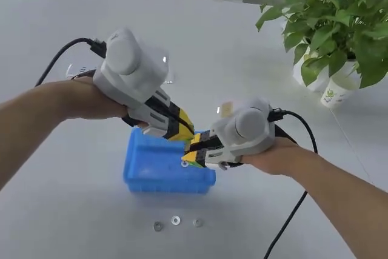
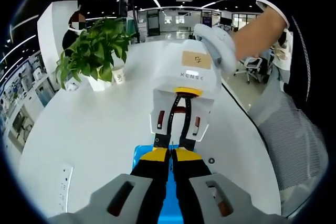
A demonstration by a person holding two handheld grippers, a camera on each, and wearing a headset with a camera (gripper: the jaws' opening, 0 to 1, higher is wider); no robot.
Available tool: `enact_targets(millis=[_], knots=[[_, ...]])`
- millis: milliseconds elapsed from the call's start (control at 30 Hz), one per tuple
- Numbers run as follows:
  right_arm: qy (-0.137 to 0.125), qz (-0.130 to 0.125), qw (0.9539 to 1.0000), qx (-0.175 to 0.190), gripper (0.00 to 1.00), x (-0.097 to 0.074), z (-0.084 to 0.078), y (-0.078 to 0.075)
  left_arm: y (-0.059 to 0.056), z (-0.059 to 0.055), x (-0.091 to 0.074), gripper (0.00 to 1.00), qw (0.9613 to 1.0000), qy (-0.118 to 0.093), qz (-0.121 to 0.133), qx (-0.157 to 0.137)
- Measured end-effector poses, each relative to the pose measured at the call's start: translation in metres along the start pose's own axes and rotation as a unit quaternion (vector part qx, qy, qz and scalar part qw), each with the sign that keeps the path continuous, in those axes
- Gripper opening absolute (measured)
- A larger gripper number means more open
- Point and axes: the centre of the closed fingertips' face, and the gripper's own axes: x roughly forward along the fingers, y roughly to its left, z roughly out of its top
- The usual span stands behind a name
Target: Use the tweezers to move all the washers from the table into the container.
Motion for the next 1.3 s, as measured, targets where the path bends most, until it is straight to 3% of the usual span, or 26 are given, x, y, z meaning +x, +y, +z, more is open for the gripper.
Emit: enact_targets(millis=[300,500,867,1300], knots=[[-0.008,-0.012,0.9999,-0.006,0.12,-0.015,0.011,0.012,-0.017,0.016,-0.008,0.06,0.9999,-0.002,-0.003,0.015],[-0.011,-0.014,0.9998,-0.001,0.12,-0.021,0.010,0.027,-0.032,0.019,-0.007,0.06,0.9997,-0.003,-0.013,0.022],[0.000,-0.011,0.9999,0.009,0.12,-0.021,-0.005,0.056,-0.062,0.011,0.007,0.06,0.9990,-0.010,-0.030,0.030],[0.010,-0.008,0.9998,0.018,0.12,-0.014,-0.023,0.079,-0.082,-0.003,0.021,0.06,0.9980,-0.009,-0.051,0.036]])
